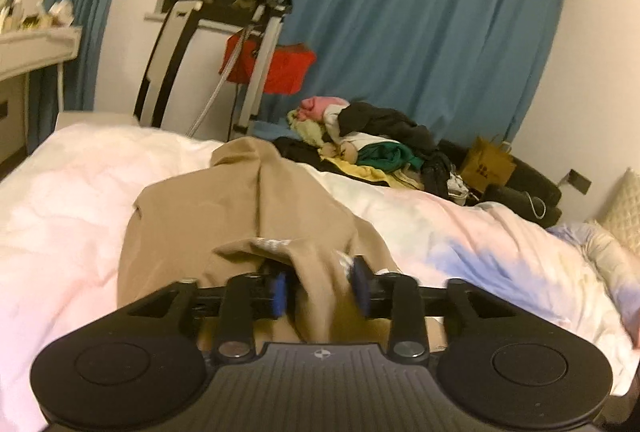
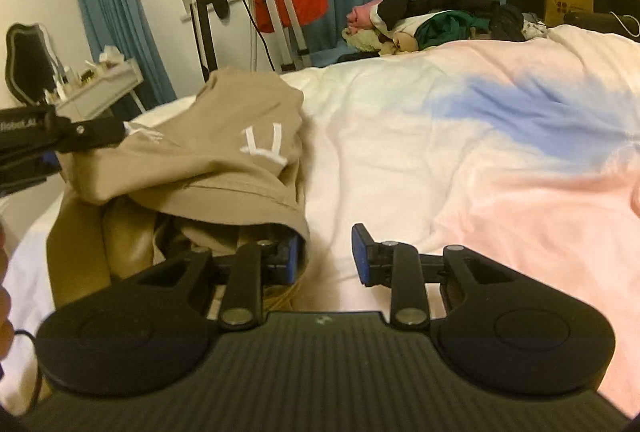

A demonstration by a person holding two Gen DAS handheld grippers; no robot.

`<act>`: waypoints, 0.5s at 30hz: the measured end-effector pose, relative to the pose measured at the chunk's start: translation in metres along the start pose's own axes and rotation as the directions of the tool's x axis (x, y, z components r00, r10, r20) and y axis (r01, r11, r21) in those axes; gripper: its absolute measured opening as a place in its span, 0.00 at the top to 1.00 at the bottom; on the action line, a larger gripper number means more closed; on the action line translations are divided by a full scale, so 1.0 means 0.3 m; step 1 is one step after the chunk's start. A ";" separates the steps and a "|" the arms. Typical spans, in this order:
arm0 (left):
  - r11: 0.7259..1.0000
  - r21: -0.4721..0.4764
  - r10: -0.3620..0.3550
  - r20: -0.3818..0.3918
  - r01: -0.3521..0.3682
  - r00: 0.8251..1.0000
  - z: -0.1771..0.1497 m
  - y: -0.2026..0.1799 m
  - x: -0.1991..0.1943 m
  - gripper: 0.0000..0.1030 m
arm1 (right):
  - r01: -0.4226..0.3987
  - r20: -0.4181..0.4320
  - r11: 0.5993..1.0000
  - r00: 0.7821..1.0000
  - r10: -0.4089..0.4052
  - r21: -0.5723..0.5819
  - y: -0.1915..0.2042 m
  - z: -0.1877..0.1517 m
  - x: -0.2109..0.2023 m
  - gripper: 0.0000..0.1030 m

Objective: Fold clothes

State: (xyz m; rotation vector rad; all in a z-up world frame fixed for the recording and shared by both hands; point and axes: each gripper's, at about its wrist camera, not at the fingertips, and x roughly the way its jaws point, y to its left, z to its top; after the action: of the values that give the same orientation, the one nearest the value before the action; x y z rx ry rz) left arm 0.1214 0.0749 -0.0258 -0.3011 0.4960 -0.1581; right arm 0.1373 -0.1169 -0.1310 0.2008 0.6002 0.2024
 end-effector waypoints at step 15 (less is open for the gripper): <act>0.998 -0.020 0.052 -0.026 -0.052 0.998 -0.023 0.023 -0.061 0.38 | -0.051 -0.005 0.974 0.999 0.051 -0.220 0.032 -0.142 0.141 0.07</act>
State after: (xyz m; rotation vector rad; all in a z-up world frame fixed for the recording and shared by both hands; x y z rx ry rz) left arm 0.1026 0.0837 -0.0256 -0.3067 0.5303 -0.1064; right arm 0.1456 -0.0918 -0.1858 0.0020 0.5680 0.3164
